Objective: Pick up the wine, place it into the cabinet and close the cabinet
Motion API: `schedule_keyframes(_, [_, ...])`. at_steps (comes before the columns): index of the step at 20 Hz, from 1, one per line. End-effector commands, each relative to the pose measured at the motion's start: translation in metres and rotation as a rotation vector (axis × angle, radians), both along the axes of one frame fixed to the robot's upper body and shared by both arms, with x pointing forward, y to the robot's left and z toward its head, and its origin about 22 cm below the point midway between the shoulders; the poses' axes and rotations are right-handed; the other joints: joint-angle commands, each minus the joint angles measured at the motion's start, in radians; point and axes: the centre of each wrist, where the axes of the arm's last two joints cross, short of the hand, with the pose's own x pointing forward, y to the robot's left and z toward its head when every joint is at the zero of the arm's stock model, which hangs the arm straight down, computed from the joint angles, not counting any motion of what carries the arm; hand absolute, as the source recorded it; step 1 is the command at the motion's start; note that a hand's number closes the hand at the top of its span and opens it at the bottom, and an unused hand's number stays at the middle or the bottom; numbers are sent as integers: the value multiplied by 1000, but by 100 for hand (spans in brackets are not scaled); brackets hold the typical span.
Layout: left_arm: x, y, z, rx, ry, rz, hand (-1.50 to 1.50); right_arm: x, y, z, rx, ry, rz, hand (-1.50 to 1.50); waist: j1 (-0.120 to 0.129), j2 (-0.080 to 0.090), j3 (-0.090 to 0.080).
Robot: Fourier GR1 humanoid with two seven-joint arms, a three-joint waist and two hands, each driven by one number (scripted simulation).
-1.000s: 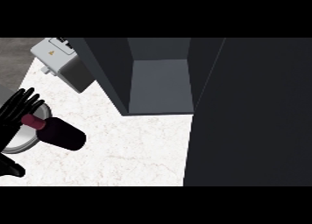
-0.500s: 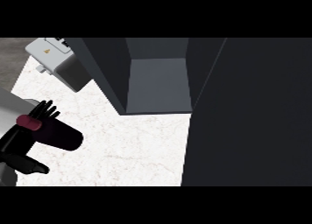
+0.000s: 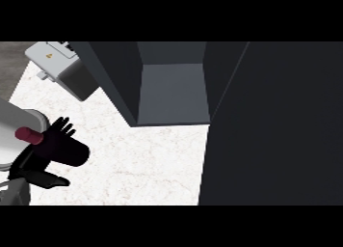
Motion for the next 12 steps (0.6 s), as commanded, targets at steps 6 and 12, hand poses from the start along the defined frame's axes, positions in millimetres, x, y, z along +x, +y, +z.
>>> schedule_keyframes(6, [4, -11, -12, -192, -62, -106, -150, -6, 0, 7, 7, -17, 13, -150, -1, 0, -1])
schedule_keyframes(12, [-3, -23, -24, -209, -80, -110, -150, -12, -6, 4, 3, -1, 15, -150, 2, -2, 1])
